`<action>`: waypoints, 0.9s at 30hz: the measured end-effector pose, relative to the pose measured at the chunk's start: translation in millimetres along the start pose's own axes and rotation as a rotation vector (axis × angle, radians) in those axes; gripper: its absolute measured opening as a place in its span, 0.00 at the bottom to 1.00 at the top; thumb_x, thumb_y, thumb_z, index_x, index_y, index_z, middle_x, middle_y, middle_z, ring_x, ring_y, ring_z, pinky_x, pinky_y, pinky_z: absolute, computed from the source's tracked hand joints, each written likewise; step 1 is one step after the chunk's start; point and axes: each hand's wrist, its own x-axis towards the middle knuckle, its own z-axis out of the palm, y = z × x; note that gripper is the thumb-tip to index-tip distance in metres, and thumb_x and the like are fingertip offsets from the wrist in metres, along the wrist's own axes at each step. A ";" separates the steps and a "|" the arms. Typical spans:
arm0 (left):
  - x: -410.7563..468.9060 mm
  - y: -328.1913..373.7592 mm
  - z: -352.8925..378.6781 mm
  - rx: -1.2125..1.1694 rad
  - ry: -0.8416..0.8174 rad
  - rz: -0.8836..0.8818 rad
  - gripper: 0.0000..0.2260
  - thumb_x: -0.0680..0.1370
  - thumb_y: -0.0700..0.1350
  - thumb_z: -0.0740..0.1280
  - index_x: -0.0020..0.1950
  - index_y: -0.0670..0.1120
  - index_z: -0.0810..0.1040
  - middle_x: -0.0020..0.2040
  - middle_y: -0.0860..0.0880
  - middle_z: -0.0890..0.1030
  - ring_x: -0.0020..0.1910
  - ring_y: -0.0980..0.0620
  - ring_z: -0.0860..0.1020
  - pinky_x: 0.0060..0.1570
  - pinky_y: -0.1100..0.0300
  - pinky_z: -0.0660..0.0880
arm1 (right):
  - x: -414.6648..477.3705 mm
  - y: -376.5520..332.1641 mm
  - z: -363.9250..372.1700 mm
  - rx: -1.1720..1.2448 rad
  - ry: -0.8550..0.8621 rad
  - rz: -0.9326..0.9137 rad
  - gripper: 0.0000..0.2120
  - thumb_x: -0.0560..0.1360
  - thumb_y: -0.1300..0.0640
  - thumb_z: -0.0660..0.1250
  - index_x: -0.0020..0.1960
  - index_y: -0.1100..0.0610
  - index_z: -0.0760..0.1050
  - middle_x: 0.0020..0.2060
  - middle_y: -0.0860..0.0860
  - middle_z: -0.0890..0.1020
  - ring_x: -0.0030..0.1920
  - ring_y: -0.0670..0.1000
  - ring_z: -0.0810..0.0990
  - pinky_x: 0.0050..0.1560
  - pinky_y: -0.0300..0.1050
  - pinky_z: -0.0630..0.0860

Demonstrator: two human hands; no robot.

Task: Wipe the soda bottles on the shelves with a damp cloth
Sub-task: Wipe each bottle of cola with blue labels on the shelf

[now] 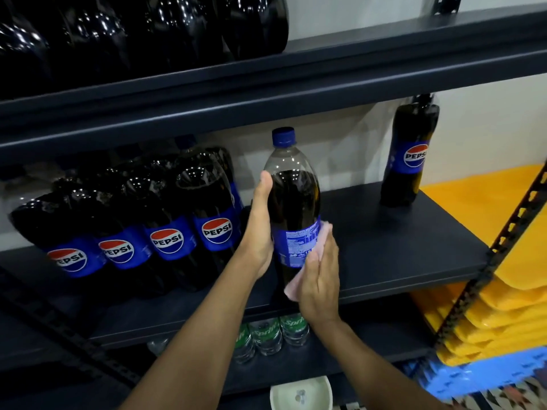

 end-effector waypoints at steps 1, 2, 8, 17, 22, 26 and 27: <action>-0.1 1.4 0.2 -0.005 0.004 -0.003 0.30 0.79 0.67 0.54 0.67 0.49 0.81 0.62 0.49 0.86 0.63 0.53 0.83 0.62 0.58 0.78 | -3.0 0.8 -2.9 0.014 -0.030 0.024 0.25 0.85 0.42 0.45 0.80 0.31 0.44 0.80 0.35 0.55 0.81 0.41 0.54 0.80 0.58 0.57; 1.1 1.8 0.0 -0.010 0.007 -0.004 0.30 0.79 0.66 0.54 0.68 0.48 0.80 0.63 0.49 0.86 0.64 0.53 0.83 0.63 0.58 0.77 | -4.1 0.4 -5.1 0.024 -0.051 0.027 0.24 0.85 0.42 0.45 0.78 0.27 0.43 0.80 0.33 0.53 0.81 0.40 0.53 0.80 0.58 0.56; 4.9 1.3 -4.6 -0.022 -0.012 -0.034 0.32 0.85 0.65 0.50 0.71 0.44 0.79 0.66 0.46 0.84 0.67 0.51 0.81 0.72 0.51 0.73 | 38.1 -48.0 -13.9 0.090 -0.014 -0.078 0.24 0.86 0.44 0.48 0.81 0.38 0.47 0.79 0.35 0.58 0.79 0.39 0.58 0.79 0.44 0.59; -3.8 6.4 -0.8 0.043 0.016 -0.018 0.30 0.85 0.68 0.51 0.69 0.51 0.82 0.64 0.47 0.85 0.66 0.49 0.83 0.72 0.44 0.74 | 126.1 -117.8 -30.4 0.125 -0.185 -0.078 0.16 0.85 0.46 0.55 0.52 0.52 0.79 0.47 0.51 0.83 0.49 0.46 0.81 0.55 0.56 0.78; -11.1 -3.1 7.9 0.040 0.086 0.056 0.31 0.76 0.74 0.61 0.68 0.55 0.82 0.65 0.51 0.85 0.66 0.53 0.82 0.69 0.48 0.75 | 76.3 -84.6 -14.2 0.068 0.061 -0.325 0.23 0.87 0.56 0.48 0.82 0.50 0.56 0.77 0.48 0.67 0.77 0.43 0.65 0.75 0.40 0.63; -7.7 -5.2 7.0 0.001 0.088 0.047 0.36 0.77 0.73 0.58 0.72 0.47 0.80 0.65 0.47 0.85 0.67 0.49 0.82 0.73 0.44 0.72 | 30.0 -26.3 -2.9 0.005 0.042 -0.210 0.27 0.86 0.45 0.46 0.83 0.48 0.47 0.81 0.54 0.58 0.81 0.52 0.59 0.77 0.62 0.63; -7.2 -5.5 7.0 -0.010 0.097 0.043 0.36 0.77 0.73 0.58 0.71 0.47 0.80 0.64 0.47 0.85 0.65 0.48 0.83 0.71 0.44 0.74 | 19.7 -15.8 -2.9 0.001 0.027 -0.168 0.26 0.86 0.42 0.45 0.83 0.43 0.47 0.81 0.53 0.60 0.80 0.51 0.61 0.76 0.62 0.65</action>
